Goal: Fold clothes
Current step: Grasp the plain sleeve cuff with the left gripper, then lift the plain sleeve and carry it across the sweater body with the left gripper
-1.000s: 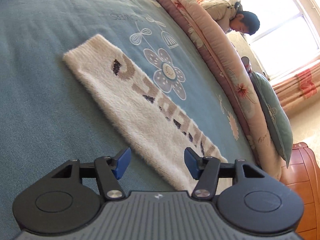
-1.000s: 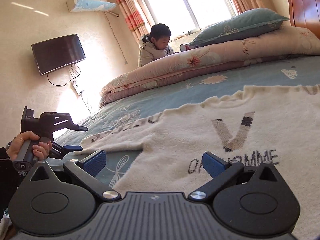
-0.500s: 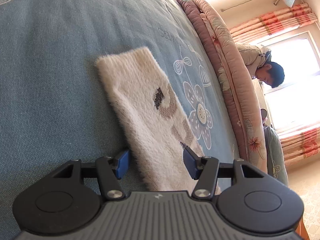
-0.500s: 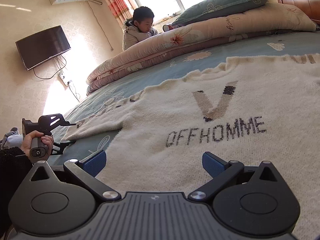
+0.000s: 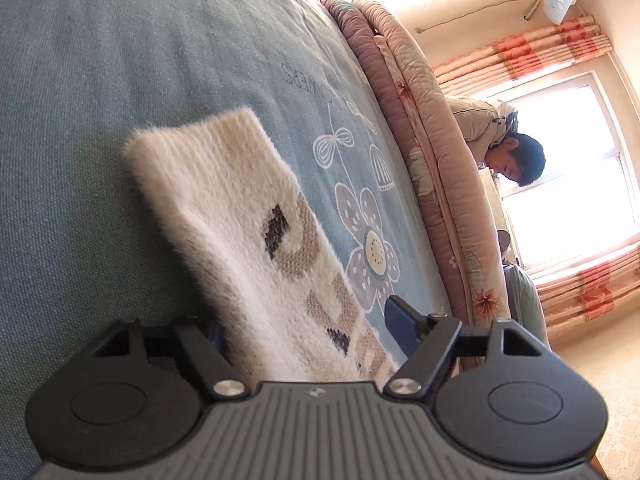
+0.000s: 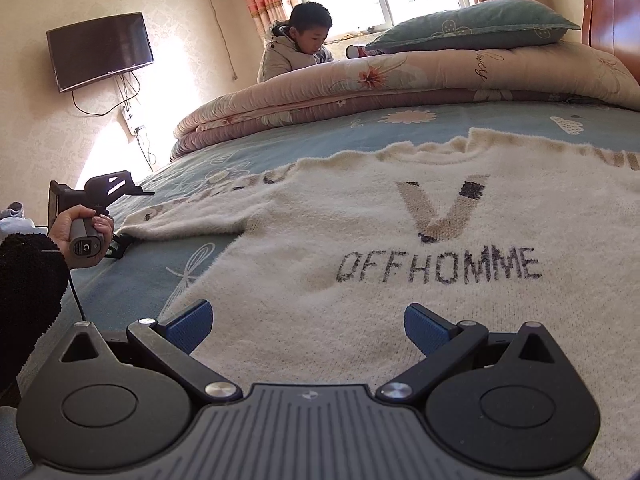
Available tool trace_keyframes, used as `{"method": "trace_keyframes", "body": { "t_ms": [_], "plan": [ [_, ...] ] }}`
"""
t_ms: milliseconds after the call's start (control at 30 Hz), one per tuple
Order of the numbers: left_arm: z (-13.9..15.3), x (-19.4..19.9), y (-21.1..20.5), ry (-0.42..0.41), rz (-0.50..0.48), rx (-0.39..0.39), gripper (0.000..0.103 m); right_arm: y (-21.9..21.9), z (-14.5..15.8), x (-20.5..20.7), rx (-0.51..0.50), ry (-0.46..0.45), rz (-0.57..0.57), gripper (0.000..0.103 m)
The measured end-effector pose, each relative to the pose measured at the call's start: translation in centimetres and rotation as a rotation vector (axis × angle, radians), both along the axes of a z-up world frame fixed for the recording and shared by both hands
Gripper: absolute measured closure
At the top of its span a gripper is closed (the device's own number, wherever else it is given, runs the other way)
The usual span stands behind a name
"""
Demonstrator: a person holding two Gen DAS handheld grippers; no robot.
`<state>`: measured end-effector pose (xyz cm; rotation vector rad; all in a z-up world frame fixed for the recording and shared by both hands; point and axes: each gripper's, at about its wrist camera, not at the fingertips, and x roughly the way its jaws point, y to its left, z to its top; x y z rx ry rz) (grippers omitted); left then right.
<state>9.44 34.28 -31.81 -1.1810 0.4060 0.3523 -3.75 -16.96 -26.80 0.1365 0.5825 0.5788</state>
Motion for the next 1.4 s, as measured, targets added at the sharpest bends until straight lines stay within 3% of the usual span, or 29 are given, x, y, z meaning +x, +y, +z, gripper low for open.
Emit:
{"method": "trace_keyframes", "body": {
  "t_ms": [133,233,300,333,567,700,1033,1400],
  "plan": [
    [0.8,0.7,-1.1,0.058,-0.005,0.101,0.037,0.1,0.1,-0.1,0.003,-0.001,0.009,0.0],
    [0.9,0.5,-1.3,0.119,0.02,0.13,0.063,-0.2,0.2,-0.1,0.01,0.001,0.004,0.0],
    [1.0,0.4,-1.1,0.169,0.038,0.134,0.088,-0.4,0.3,0.0,0.022,0.005,-0.001,0.0],
    [1.2,0.6,-1.1,0.205,0.04,0.147,0.09,-0.5,0.3,0.0,0.027,0.006,-0.002,0.0],
    [4.1,2.5,-3.0,0.354,0.036,0.269,0.093,-0.8,0.6,0.0,0.043,0.004,-0.012,0.0],
    [6.3,2.4,-4.1,0.347,0.014,0.304,0.094,-1.2,0.8,0.1,0.058,0.011,-0.02,0.0],
    [14.1,3.4,-8.5,0.239,-0.094,0.412,0.094,-2.5,1.1,0.5,0.121,0.039,-0.051,0.0],
    [21.2,5.2,-18.2,0.099,-0.297,0.538,0.094,-3.3,1.3,0.8,0.161,0.081,-0.045,0.0]
  ]
}}
